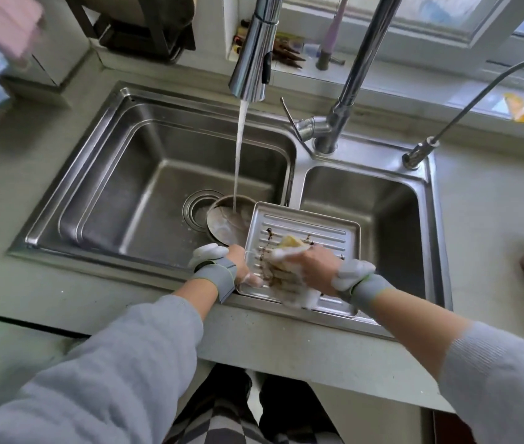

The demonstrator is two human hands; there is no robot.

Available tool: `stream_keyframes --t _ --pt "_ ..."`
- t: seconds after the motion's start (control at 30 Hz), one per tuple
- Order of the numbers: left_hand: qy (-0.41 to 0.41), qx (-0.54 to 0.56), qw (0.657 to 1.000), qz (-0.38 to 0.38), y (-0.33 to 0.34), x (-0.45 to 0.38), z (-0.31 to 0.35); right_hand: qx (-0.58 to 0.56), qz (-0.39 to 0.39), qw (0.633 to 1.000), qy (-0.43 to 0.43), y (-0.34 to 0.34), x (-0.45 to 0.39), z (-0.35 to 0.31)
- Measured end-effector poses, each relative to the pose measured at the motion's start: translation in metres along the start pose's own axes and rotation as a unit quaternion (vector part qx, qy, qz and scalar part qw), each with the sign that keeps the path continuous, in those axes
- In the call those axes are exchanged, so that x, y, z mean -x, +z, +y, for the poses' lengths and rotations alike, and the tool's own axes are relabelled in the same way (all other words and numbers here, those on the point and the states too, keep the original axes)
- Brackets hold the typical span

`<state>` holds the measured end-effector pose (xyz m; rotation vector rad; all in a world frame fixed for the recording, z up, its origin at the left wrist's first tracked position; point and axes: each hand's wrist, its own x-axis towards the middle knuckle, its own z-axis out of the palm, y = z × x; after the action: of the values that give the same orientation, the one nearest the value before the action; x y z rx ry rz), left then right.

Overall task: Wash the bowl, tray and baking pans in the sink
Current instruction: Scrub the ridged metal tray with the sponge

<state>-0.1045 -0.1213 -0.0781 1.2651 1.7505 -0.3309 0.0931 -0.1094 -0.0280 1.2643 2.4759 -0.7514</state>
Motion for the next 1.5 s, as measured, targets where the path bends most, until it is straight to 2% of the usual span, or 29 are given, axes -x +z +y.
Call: stream_keyframes --t 0.07,0.1,0.2,0.3,0.37,0.47,0.57,0.67,0.73,0.83,0.87,0.93,0.97,1.03,1.1,1.17,1.27,1.33,1.4,1.5 --pt "0.011 -0.006 1.0 0.009 0.0 -0.001 0.001 -0.014 0.086 0.995 0.056 -0.007 -0.031 -0.01" --pt "0.014 -0.003 1.0 0.008 0.002 -0.006 -0.001 -0.027 0.102 0.992 0.073 -0.005 -0.041 -0.018" --pt "0.016 -0.007 1.0 -0.006 0.004 -0.005 -0.001 -0.052 0.063 0.993 0.082 0.02 -0.034 -0.022" --pt "0.023 -0.025 0.999 0.018 0.005 -0.011 -0.002 -0.068 0.024 0.995 0.065 0.024 -0.006 -0.013" --pt "0.028 -0.022 0.999 0.02 0.004 -0.008 -0.001 -0.06 0.028 0.995 0.078 0.011 -0.022 -0.004" --pt "0.025 -0.045 0.999 0.01 0.005 -0.01 -0.003 -0.083 0.086 0.985 0.123 -0.004 -0.057 -0.016" --pt "0.021 -0.068 0.997 0.022 0.003 -0.008 0.0 -0.089 0.062 0.991 0.082 0.019 -0.041 -0.033" --pt "0.055 -0.066 0.996 0.018 0.002 -0.008 0.001 -0.068 0.005 0.997 0.039 0.028 -0.006 -0.017" --pt "0.05 -0.05 0.997 0.028 0.003 -0.004 0.0 -0.027 -0.004 0.998 0.052 0.013 -0.018 -0.003" --pt "0.048 -0.018 0.999 -0.002 -0.001 0.003 -0.001 -0.027 0.05 0.993 0.102 0.002 -0.045 -0.011" --pt "0.059 -0.02 0.998 -0.018 -0.005 0.003 -0.002 -0.025 0.045 0.994 0.091 0.008 -0.043 -0.02" --pt "0.084 -0.031 0.995 -0.043 -0.011 0.006 -0.006 -0.035 -0.001 0.999 0.016 0.022 -0.016 -0.032" --pt "0.093 -0.033 0.994 -0.049 -0.012 0.007 -0.008 -0.052 -0.025 0.998 -0.025 0.023 0.003 -0.03" --pt "0.099 -0.047 0.992 -0.058 -0.013 0.012 -0.006 -0.045 -0.064 0.996 -0.052 0.011 0.017 -0.011" --pt "0.094 -0.065 0.992 -0.061 -0.013 0.018 0.0 0.001 -0.047 0.999 -0.018 0.003 0.006 0.007" --pt "0.087 -0.078 0.991 -0.065 -0.015 0.023 0.006 0.011 -0.008 0.999 0.03 0.004 -0.007 -0.003" --pt "0.084 -0.094 0.99 -0.062 -0.015 0.023 0.008 -0.003 -0.025 1.0 -0.014 0.017 0.002 -0.034" --pt "0.074 -0.107 0.99 -0.062 -0.017 0.024 0.008 0.02 -0.075 0.995 -0.058 0.008 0.024 -0.02" --pt "0.065 -0.119 0.989 -0.062 -0.017 0.024 0.01 0.04 -0.118 0.991 -0.051 -0.007 0.034 0.007" --pt "0.057 -0.129 0.988 -0.063 -0.016 0.023 0.013 -0.001 -0.06 0.998 -0.019 -0.001 0.026 0.006"
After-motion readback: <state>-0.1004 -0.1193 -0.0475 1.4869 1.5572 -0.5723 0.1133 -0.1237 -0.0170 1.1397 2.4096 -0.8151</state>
